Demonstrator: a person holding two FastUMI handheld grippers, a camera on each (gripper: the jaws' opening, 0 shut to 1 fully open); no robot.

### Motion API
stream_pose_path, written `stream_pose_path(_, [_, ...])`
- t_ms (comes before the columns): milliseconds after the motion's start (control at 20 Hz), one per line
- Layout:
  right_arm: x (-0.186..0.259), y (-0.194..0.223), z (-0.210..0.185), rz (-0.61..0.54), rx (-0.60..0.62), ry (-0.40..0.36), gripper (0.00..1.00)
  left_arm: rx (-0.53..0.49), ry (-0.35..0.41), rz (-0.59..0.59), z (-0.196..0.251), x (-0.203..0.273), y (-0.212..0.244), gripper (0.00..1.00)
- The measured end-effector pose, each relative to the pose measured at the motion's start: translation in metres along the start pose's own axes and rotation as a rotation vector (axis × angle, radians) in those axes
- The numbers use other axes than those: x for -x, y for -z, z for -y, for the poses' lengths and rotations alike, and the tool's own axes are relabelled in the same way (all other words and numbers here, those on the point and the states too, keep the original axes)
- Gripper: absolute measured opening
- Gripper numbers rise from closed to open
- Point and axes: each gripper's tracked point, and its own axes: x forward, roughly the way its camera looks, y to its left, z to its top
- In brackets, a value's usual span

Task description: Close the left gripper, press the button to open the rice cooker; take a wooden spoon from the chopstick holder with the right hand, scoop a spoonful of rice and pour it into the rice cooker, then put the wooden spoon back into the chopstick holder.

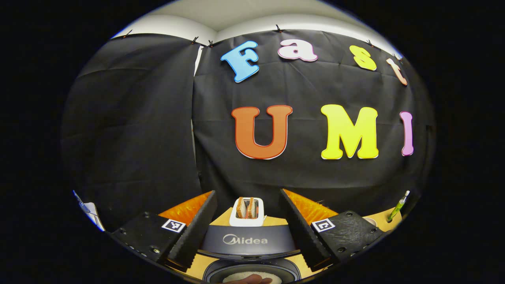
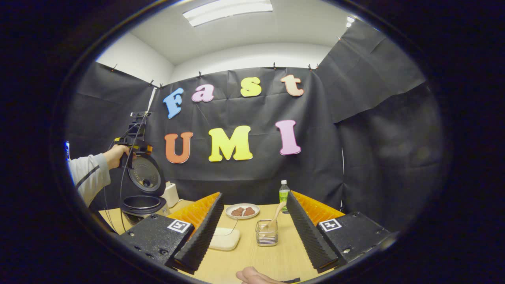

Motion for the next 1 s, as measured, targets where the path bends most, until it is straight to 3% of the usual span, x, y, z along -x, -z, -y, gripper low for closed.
stream_pose_path(350, [0.016, -0.016, -0.015, 0.026, -0.001, -0.022, 0.99, -0.005, 0.026, -0.065, 0.008, 0.048, 0.032, 1.0])
stream_pose_path(550, [0.027, -0.015, -0.02, 0.023, 0.006, -0.039, 0.99, 0.012, 0.032, -0.202, 0.015, 0.073, 0.093, 1.0])
stream_pose_path(1000, [0.052, -0.021, -0.026, 0.038, 0.017, -0.031, 0.99, 0.027, 0.092, -0.202, 0.024, 0.123, 0.17, 0.99])
